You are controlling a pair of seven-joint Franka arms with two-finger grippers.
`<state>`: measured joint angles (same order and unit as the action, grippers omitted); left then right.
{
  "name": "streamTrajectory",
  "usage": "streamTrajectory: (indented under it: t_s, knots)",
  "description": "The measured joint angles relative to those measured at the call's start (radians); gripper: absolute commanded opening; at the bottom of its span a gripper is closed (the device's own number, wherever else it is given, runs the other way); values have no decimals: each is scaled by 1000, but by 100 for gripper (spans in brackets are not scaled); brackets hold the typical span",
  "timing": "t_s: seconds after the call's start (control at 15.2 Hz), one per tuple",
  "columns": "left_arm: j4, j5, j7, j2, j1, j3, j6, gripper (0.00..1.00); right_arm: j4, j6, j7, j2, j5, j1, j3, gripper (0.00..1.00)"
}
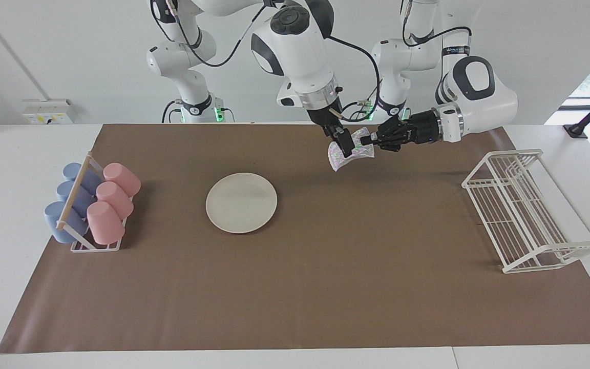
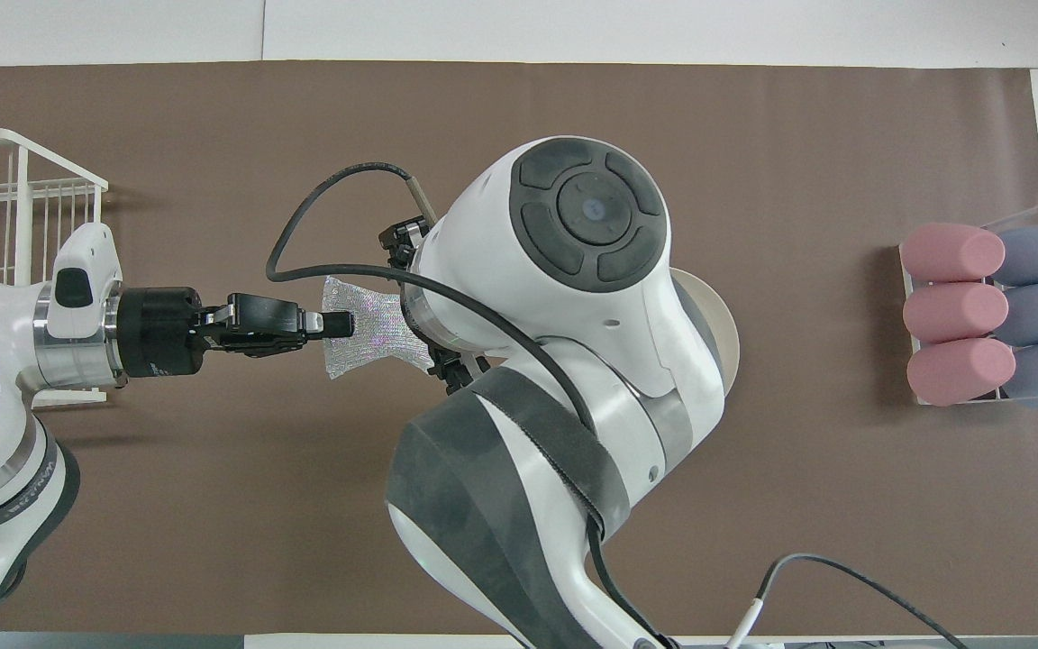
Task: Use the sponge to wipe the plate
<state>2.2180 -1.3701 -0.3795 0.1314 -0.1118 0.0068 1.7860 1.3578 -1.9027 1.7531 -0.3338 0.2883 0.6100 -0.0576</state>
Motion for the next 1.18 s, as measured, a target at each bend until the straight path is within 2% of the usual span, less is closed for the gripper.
streamTrajectory:
  t_s: [0.26, 0.66, 1.12, 1.18]
  knots:
    - [4, -2, 0, 0, 0, 4, 0, 0, 28, -6, 2, -2, 18, 0, -2, 100]
    - [9, -3, 0, 3, 0, 6, -1, 0, 45, -88, 4, -2, 63, 0, -2, 100]
    - [12, -4, 0, 4, 0, 7, -1, 0, 127, -138, 4, 12, 79, 9, -4, 100]
    - [12, -4, 0, 4, 0, 8, -1, 0, 132, -140, 4, 17, 79, 12, -4, 96]
